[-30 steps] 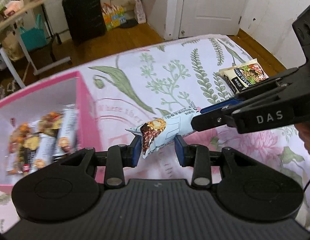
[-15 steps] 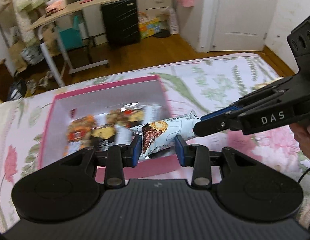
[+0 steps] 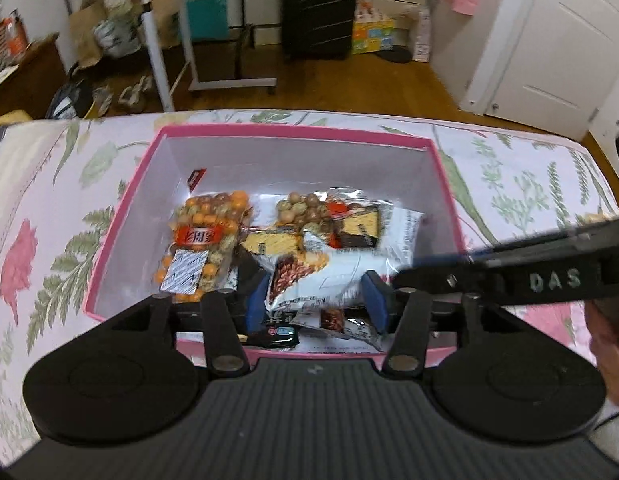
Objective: Organize snacks
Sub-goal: 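Carry the white bar into the pink box and open the left tool, then reach the left tool to the cream noodle pack and grasp it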
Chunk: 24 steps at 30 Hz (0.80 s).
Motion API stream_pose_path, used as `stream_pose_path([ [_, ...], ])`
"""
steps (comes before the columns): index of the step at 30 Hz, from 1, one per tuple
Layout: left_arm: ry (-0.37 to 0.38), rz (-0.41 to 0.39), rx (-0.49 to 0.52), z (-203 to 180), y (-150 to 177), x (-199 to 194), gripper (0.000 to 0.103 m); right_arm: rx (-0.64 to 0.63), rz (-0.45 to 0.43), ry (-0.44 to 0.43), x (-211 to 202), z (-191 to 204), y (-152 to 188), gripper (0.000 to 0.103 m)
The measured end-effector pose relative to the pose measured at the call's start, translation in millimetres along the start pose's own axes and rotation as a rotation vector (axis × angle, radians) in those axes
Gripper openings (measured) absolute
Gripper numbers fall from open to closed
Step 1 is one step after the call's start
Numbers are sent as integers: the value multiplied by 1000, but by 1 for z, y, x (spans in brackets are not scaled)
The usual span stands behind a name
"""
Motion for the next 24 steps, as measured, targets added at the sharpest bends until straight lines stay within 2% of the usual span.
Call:
stream_pose_path([
  [3, -40, -99, 11, 7, -1, -13, 56, 6, 7, -32, -10, 3, 10, 26],
  [5, -24, -87, -19, 10, -2, -20, 56, -11, -7, -20, -21, 4, 14, 30],
  [7, 30, -56, -47, 11, -2, -23, 56, -25, -24, -2, -35, 2, 17, 30],
  [9, 54, -35, -39, 4, 1, -27, 56, -34, -42, 18, -48, 0, 20, 32],
  [14, 76, -39, 51, -30, 9, -46, 56, -48, -73, 54, -92, -8, 37, 36],
  [21, 164, -36, 174, -95, 14, -69, 56, -129, -89, 164, -158, -25, 69, 40],
  [24, 216, -26, 189, -122, 16, -74, 57, -172, -89, 183, -183, -30, 87, 40],
])
Point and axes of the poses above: each gripper's, at about its wrist camera, not at the fingertips, and x roughly the way its jaws point, z to its left, y to its underside, the point moved 4 cm from there along x, roughly the way its jaws point, and after that the axes turned 1 degree about -x, right-handed, at the moved point
